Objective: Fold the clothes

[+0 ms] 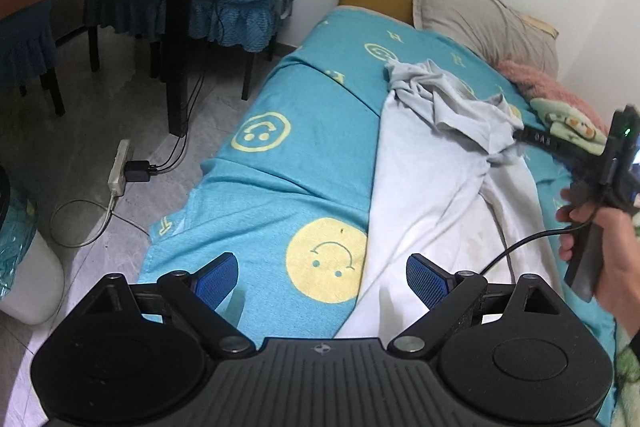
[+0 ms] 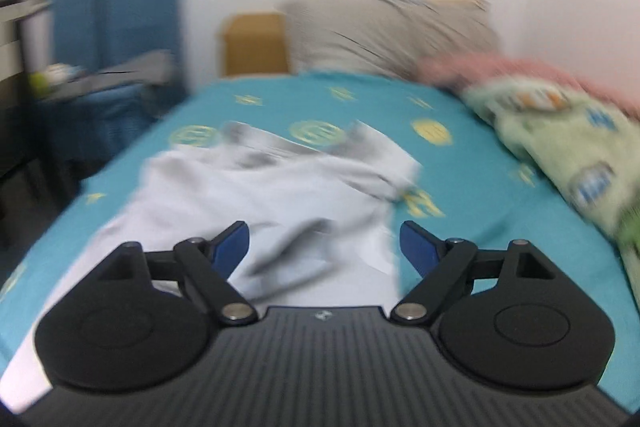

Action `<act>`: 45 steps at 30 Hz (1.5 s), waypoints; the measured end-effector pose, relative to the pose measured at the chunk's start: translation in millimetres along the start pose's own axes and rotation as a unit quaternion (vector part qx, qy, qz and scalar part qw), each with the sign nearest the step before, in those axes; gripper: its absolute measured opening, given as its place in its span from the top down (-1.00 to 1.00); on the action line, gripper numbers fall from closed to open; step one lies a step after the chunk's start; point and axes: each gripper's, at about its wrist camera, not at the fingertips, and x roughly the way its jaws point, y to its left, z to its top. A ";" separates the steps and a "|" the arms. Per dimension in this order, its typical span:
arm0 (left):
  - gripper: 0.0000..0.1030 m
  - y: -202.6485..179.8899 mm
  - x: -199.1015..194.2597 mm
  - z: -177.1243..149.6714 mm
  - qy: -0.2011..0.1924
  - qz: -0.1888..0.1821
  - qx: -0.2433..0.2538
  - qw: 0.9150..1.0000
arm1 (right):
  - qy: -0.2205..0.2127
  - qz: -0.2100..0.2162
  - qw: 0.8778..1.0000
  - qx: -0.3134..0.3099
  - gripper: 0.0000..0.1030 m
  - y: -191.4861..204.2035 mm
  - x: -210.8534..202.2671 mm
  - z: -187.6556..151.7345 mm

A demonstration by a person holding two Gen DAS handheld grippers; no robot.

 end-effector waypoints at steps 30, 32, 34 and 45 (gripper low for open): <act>-0.80 -19.9 27.4 -4.3 0.013 -0.018 0.038 0.999 | 0.053 -0.040 0.986 0.151 0.85 -51.6 150.2 36.3; -0.80 -20.8 27.6 -3.0 0.009 -0.016 0.038 0.999 | 0.056 -0.032 0.986 0.156 0.79 -54.3 141.9 35.4; -0.80 -21.2 24.6 -2.4 0.003 -0.015 0.041 0.999 | 0.063 -0.023 0.984 0.164 0.33 -57.9 129.3 36.8; -0.80 -28.7 -21.9 -7.2 -0.049 -0.014 0.062 0.997 | 0.022 0.005 0.988 0.151 -0.63 -34.8 -67.3 47.3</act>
